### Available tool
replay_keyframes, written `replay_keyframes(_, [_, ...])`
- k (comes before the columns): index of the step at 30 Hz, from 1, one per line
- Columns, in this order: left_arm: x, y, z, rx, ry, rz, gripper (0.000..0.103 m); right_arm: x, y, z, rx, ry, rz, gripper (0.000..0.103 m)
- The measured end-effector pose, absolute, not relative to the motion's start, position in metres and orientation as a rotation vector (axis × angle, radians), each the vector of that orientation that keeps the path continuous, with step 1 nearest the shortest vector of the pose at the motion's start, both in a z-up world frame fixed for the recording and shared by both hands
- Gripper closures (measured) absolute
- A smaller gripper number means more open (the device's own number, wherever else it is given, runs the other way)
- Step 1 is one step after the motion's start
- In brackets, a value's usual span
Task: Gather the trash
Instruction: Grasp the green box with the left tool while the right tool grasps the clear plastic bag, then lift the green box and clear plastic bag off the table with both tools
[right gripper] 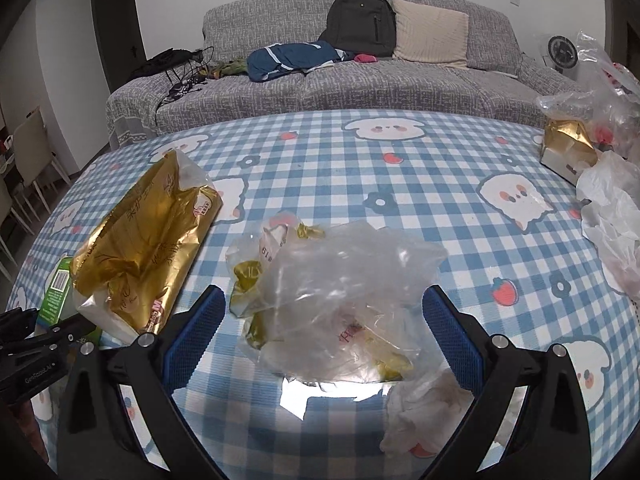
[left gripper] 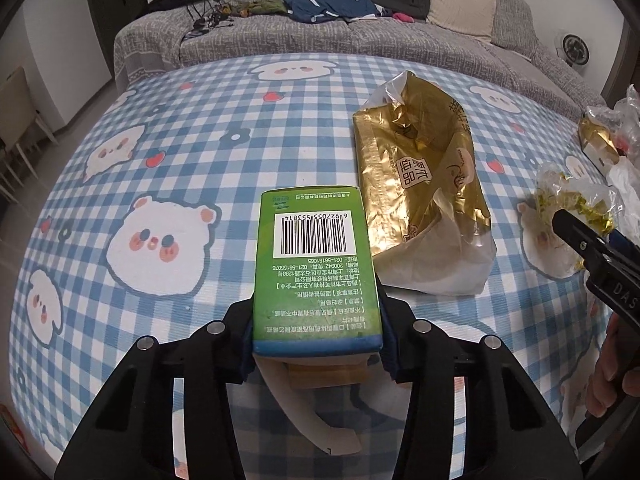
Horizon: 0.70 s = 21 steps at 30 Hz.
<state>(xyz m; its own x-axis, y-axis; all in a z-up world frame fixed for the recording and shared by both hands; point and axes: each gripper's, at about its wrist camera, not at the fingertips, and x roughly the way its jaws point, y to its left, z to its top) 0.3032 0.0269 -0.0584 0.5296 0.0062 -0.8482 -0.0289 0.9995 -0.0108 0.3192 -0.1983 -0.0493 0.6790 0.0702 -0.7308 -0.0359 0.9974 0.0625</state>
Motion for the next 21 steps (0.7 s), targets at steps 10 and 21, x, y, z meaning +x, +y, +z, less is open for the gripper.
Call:
replay_keyframes(10, [0.302,0.032,-0.058,-0.037,1.006,0.034,0.057,0.317,-0.195,-0.043,0.03,0.784,0.067,0.052])
replay_keyframes(21, [0.298,0.031,-0.052,-0.035,0.993,0.036,0.057,0.31,-0.192,-0.031,0.021,0.756,0.089,0.074])
